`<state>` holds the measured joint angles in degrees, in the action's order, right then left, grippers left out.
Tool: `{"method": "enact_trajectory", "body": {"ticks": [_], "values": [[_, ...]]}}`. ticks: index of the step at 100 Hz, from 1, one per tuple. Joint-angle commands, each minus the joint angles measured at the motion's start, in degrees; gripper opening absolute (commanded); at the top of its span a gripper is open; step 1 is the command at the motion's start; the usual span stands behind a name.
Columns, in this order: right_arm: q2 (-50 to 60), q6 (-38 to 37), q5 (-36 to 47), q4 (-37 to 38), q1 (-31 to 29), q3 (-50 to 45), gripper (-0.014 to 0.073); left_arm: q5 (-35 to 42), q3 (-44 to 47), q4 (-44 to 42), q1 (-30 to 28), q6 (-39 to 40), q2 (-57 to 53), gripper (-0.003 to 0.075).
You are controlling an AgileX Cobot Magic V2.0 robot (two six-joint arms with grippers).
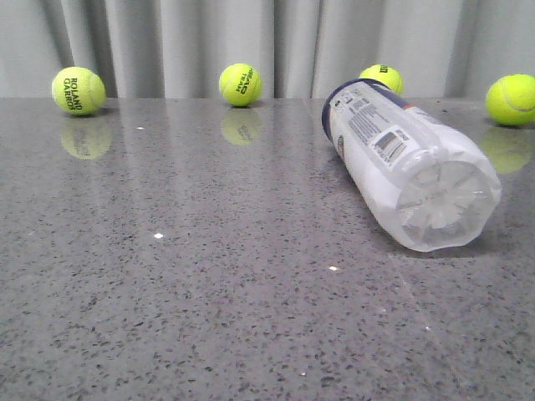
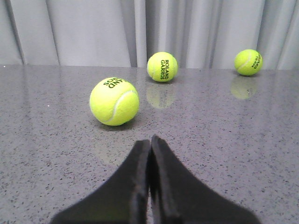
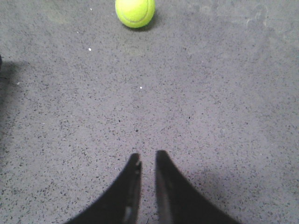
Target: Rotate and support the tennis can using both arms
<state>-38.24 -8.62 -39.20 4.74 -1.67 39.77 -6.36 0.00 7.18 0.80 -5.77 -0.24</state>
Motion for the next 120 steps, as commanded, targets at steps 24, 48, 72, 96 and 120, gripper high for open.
{"method": "enact_trajectory", "body": {"ticks": [24, 48, 72, 96, 120], "values": [[-6.2, 0.4, -0.4, 0.5, 0.0, 6.7, 0.0665, 4.3, 2.6, 0.4, 0.0, 0.5, -1.9, -0.0020], [-11.0, 0.7, -8.1, -3.9, 2.6, 14.0, 0.0654, 4.3, 2.6, 0.4, 0.0, 0.5, -1.9, -0.0020], [-18.8, 0.9, -10.1, -8.6, 12.4, 22.4, 0.0654, 4.3, 2.6, 0.4, 0.0, 0.5, -1.9, -0.0020], [-31.4, -0.8, -15.3, -11.4, 19.7, 32.1, 0.0654, 4.3, 2.6, 0.4, 0.0, 0.5, -1.9, -0.0020], [-43.9, -5.5, -22.5, -12.8, 23.1, 42.7, 0.0654, 4.3, 2.6, 0.4, 0.0, 0.5, -1.9, -0.0020]]}}
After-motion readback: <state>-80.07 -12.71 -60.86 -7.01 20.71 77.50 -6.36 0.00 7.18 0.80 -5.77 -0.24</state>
